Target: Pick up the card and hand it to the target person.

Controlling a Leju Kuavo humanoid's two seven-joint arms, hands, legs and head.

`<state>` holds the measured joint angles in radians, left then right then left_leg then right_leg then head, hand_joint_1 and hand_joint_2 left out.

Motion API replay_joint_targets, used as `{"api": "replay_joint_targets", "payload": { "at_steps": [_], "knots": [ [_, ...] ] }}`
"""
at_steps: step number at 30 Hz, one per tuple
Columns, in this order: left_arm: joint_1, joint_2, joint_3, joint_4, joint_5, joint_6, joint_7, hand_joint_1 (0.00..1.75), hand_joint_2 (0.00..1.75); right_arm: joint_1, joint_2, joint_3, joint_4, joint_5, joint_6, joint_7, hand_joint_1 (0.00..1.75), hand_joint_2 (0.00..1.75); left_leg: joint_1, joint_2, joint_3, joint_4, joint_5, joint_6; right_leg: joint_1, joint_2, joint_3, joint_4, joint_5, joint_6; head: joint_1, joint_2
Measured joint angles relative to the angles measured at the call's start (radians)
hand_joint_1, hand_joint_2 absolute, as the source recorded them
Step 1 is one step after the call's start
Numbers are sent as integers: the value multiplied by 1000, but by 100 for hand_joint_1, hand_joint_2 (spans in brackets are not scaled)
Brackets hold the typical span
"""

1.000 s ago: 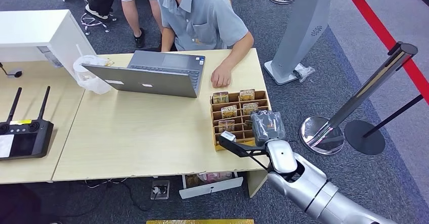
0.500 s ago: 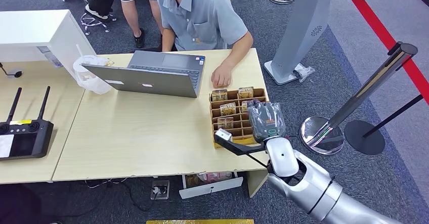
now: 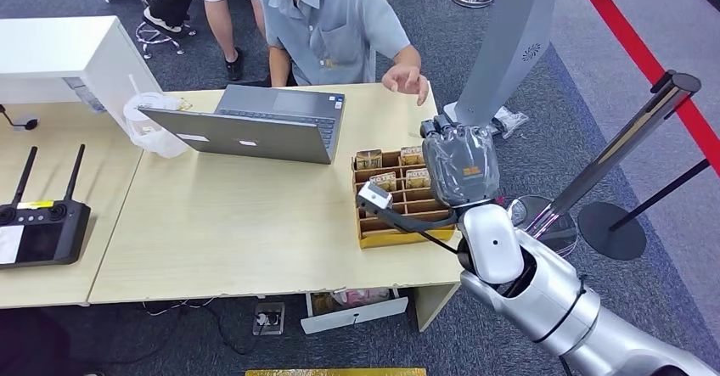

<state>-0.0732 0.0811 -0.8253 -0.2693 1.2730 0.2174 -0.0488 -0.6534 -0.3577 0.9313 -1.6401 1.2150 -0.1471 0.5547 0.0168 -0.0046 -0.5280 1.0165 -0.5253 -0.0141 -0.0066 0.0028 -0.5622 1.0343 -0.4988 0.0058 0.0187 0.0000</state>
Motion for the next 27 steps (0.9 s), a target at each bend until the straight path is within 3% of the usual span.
{"api": "replay_joint_targets", "payload": {
  "at_steps": [18, 22, 27],
  "knots": [
    [-8, 3, -38, 0, -6, -17, 25, 0, 0, -109, 62, 17, 194, -52, -41, -19, 175, 175, 0, -2, -1, 0, 1, 1, 0, -3, 0, 0, 0, 0, 0, 0],
    [-8, 3, -47, 0, -5, -16, 28, 0, 0, -112, 69, 25, 226, -9, -60, -2, 0, 175, 0, -2, -1, 0, 1, 1, 0, -3, 0, 0, 0, 0, 0, 0],
    [-9, 3, -54, 0, 1, -14, 22, 0, 0, -100, 76, 23, 250, -51, -167, 9, 0, 175, 0, -2, -1, 0, 1, 1, 0, -3, 0, 0, 0, 0, 0, 0]
  ]
}}
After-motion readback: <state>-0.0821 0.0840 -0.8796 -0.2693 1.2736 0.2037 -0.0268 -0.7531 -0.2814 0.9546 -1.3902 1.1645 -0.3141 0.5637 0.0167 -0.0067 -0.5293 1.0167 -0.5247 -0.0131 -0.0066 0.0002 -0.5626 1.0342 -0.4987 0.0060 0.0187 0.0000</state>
